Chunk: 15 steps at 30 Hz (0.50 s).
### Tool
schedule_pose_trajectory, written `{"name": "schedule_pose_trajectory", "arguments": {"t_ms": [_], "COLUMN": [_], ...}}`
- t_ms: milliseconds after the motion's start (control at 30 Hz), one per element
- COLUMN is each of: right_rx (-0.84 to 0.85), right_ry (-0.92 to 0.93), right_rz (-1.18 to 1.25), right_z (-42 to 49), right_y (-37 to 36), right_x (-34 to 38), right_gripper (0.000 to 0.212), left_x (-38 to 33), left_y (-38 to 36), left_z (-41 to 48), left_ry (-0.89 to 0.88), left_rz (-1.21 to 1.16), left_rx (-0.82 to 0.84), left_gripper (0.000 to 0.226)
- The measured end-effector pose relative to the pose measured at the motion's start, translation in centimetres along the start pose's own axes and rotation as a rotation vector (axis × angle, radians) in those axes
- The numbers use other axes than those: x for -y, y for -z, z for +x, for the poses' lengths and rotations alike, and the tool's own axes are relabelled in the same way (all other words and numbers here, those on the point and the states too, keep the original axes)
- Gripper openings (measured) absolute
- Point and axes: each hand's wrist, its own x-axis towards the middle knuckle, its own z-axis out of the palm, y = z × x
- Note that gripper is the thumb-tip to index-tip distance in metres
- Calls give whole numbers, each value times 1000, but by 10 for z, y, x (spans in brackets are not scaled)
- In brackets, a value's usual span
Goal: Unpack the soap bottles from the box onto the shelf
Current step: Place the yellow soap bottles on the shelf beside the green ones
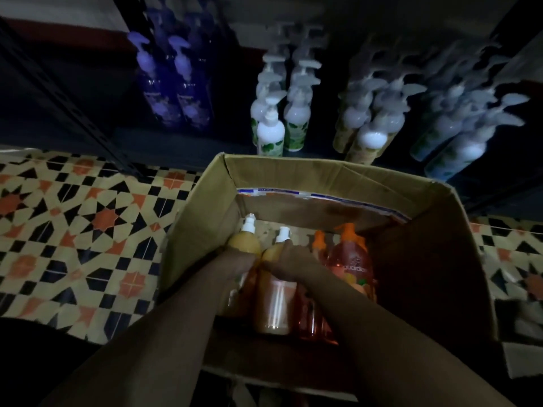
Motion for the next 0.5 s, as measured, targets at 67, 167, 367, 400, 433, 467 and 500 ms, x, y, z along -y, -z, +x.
{"name": "schedule_pose_trajectory", "arguments": {"t_ms": [67, 167, 367, 400, 433, 467, 500], "right_rx": [63, -22, 79, 19, 5, 19, 66], "right_ry": [8, -3, 41, 20, 5, 46, 71], "right_rz": [-78, -99, -54, -81, -73, -41, -4], "right_z": [66, 19, 29, 42, 47, 42, 22], "right_y": [-47, -12, -11, -18, -17, -10, 2], "right_x": [-38, -11, -18, -30, -37, -36, -27], "right_gripper": [123, 139, 108, 124, 138, 140, 136], "left_x": [-21, -30, -14, -12, -8, -3, 2], "left_y": [12, 19, 11, 12, 12, 10, 10], "left_z": [-50, -66, -40, -39, -36, -31, -25], "left_ry": [34, 53, 48, 24, -4, -28, -44], "left_rz": [-11, 30, 68, 94, 105, 103, 97], "left_rx": [43, 10, -20, -39, -58, -69, -70], "left_gripper": [69, 64, 104, 106, 109, 112, 114]}}
